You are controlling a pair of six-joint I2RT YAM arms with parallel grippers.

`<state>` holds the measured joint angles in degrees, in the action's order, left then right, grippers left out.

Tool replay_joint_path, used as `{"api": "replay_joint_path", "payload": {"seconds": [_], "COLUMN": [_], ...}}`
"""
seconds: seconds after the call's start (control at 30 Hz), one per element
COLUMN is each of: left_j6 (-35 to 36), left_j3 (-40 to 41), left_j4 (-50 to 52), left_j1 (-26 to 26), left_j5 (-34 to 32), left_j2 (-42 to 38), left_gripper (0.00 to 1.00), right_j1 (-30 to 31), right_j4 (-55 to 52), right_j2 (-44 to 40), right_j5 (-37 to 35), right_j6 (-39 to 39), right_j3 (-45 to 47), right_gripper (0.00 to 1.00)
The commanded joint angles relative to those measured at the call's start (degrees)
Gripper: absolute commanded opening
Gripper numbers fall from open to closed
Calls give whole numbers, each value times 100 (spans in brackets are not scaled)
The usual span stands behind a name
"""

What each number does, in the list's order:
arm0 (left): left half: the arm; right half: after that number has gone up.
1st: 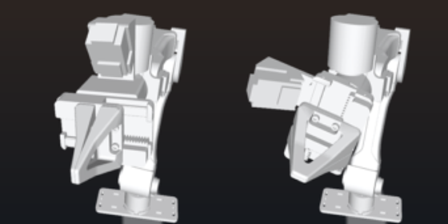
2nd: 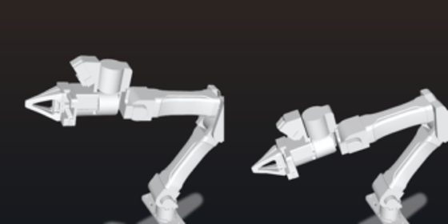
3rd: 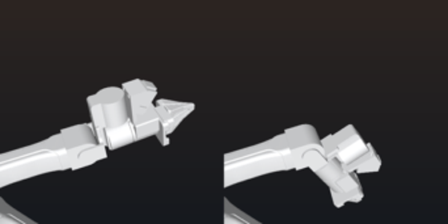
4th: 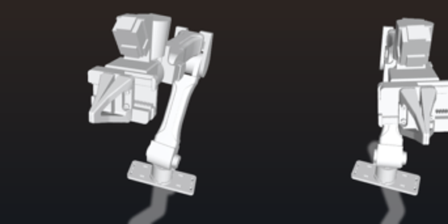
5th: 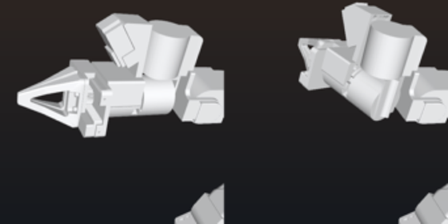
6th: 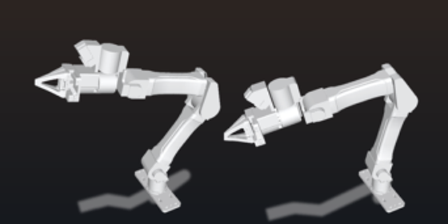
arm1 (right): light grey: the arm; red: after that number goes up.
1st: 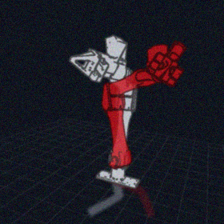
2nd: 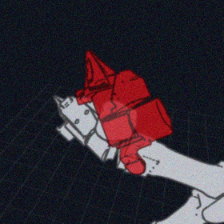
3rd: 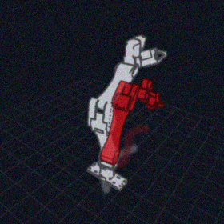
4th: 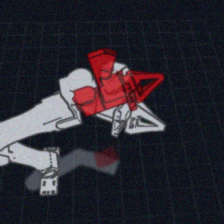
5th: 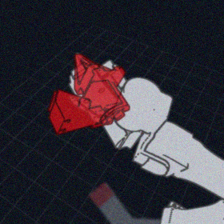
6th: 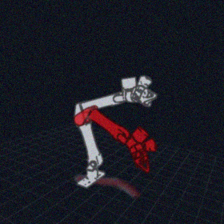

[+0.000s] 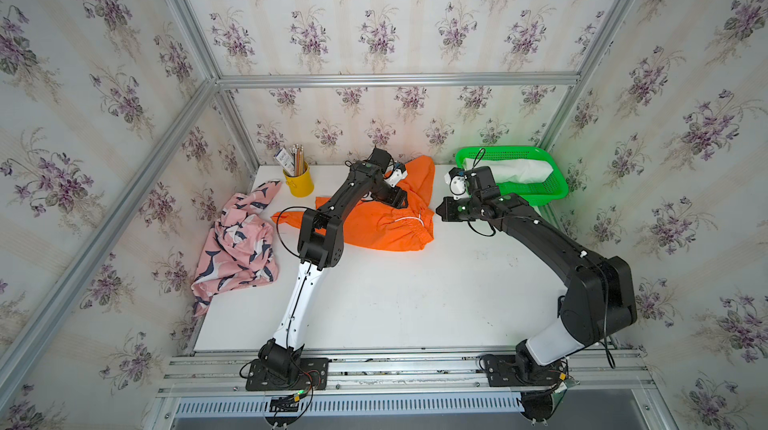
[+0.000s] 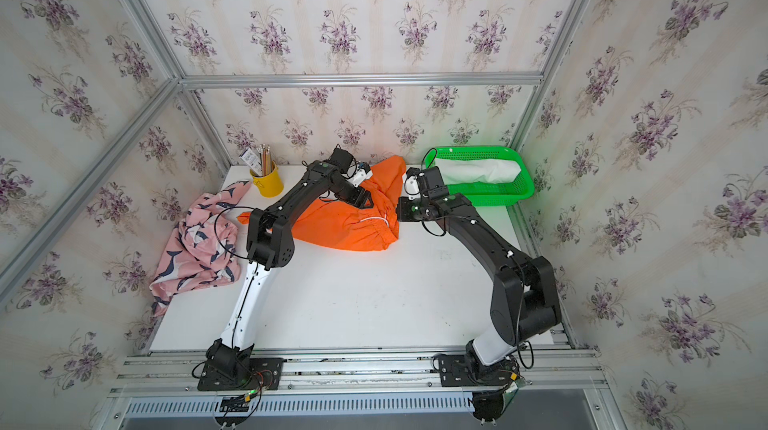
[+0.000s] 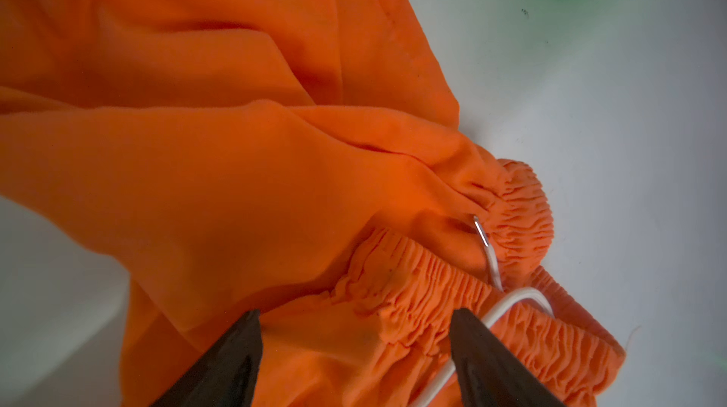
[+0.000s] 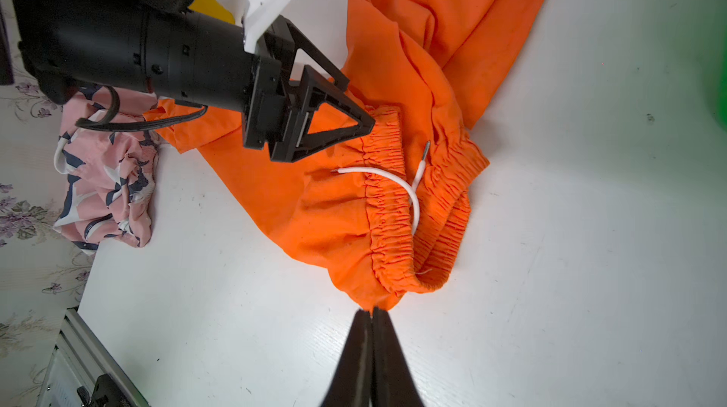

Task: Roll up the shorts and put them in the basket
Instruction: Fold the shorts at the center of the board.

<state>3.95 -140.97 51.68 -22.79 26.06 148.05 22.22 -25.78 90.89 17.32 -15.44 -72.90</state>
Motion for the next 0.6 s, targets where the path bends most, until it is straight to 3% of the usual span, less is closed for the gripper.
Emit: {"api": "replay_joint_path", "payload": {"seconds": [0.0, 0.13, 0.2, 0.33, 0.47, 0.57], "left_j6": [380, 509, 537, 406, 105, -28], "left_j3": [23, 69, 74, 180, 863, 1202], "left_j4": [-17, 189, 287, 313, -312, -476], "left_j1": [-5, 1, 1, 2, -20, -35], "left_j5": [27, 365, 583, 751, 527, 582], "left_j2": [70, 235, 302, 117, -664, -1212], "left_gripper": [83, 84, 79, 51, 23, 11], "right_j1": [11, 10, 10, 8, 11, 11], "right_j4": [-107, -103, -109, -137, -150, -173], "right_j2": [-34, -49, -57, -97, -162, -226], "right_j5": [-74, -63, -67, -74, -115, -158], "right_j6": [33, 25, 24, 17, -11, -44], "right_j3": [30, 70, 68, 49, 84, 133], "right_gripper": [9, 9, 9, 9, 9, 9]}}
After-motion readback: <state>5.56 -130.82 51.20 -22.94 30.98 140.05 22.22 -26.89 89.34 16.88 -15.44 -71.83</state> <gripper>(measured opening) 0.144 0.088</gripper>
